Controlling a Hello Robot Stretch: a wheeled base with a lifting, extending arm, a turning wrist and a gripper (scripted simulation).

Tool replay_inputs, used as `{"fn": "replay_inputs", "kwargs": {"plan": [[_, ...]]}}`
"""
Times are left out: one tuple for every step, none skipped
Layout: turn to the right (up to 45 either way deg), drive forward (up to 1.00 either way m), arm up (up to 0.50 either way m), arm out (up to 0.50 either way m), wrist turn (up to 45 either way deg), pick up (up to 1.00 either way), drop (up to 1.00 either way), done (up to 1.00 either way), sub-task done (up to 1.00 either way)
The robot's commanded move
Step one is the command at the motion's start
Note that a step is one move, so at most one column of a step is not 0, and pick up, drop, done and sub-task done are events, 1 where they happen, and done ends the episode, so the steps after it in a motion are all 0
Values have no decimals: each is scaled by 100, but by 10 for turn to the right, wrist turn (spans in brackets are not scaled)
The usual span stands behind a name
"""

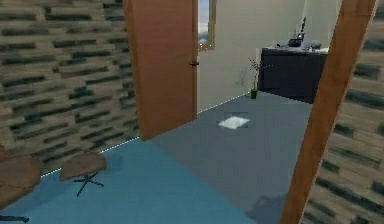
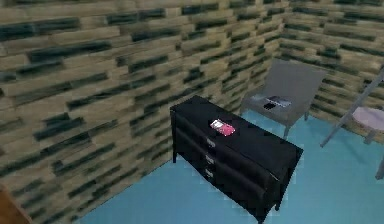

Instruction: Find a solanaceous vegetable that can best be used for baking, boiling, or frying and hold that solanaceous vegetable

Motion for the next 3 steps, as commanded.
{"fn": "replay_inputs", "kwargs": {"plan": [[60, 0, 0, 0, 0, 0, 0, 0, 0], [0, 100, 0, 0, 0, 0, 0, 0, 0], [30, 0, 0, 0, 0, 0, 0, 0, 0]]}}
